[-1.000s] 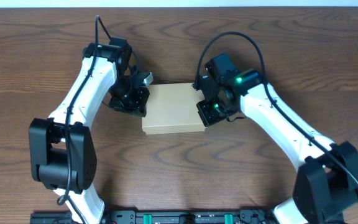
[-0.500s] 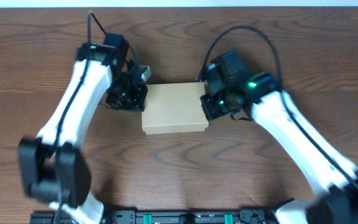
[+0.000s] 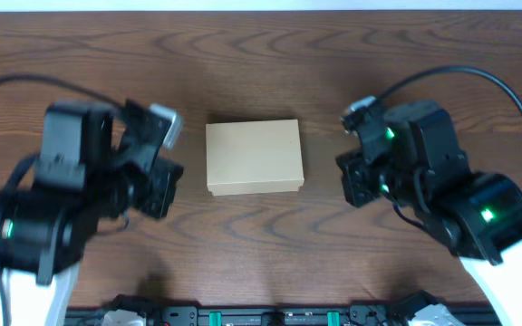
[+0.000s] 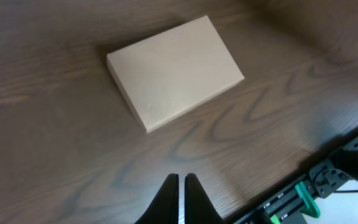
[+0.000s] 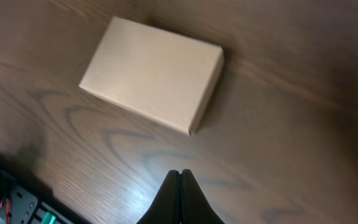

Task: Pack container

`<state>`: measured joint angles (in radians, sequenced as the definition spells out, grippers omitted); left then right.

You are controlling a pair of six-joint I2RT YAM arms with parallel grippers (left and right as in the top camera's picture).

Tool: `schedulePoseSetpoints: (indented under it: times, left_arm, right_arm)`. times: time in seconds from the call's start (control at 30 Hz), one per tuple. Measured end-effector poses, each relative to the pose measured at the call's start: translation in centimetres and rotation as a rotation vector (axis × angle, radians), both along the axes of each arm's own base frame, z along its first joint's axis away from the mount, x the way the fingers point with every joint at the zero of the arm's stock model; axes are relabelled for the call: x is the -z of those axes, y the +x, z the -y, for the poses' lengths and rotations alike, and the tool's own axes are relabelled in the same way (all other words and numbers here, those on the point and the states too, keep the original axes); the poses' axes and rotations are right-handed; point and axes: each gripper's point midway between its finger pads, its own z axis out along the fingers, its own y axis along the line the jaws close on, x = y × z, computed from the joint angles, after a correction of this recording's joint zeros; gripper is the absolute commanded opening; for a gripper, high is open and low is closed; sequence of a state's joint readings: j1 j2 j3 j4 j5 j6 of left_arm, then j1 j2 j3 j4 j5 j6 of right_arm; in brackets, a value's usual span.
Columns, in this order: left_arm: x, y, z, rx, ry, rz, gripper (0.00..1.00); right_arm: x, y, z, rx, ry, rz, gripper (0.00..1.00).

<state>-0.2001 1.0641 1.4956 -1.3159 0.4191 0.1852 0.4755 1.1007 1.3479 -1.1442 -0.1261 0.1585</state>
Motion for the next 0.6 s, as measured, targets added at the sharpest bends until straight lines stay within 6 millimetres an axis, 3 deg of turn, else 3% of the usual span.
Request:
schedulePoseSetpoints:
  times: [0.1,0.2,0.27,0.37,0.4,0.43,0.47,0.6]
  left_arm:
    - [2.0,-2.5,-0.4,0.005,-0.001,-0.005,0.06]
    - [5.0,-4.8,-0.1,0.034,-0.04,-0.022,0.06]
    - [6.7,-5.8,0.3,0.054,-0.067,-0.052,0.06]
    - [8.1,-6.7,0.8,0.075,-0.098,-0.085,0.06]
    - [8.2,-6.8,1.0,0.08,-0.108,-0.089,0.13]
    - [8.1,-6.7,1.1,0.085,-0.115,-0.083,0.42]
    - [8.0,-6.7,1.2,0.083,-0.125,-0.082,0.95]
    - [7.7,-6.7,1.5,0.08,-0.148,-0.088,0.95]
  right_arm:
    - [1.0,-1.8,1.2,0.035,0.007,-0.008,0.02]
    - [3.5,-4.4,2.5,0.06,0.024,-0.024,0.02]
    - [5.2,-5.8,3.1,0.071,0.041,-0.029,0.01]
    - [5.9,-6.8,3.3,0.081,0.083,-0.008,0.04]
    - [5.7,-7.0,3.4,0.087,0.101,0.005,0.26]
    - [5.4,-7.0,3.4,0.093,0.117,0.015,0.53]
    - [5.1,-7.1,3.4,0.093,0.13,0.029,0.99]
    - [4.8,-7.3,3.3,0.102,0.151,0.027,0.99]
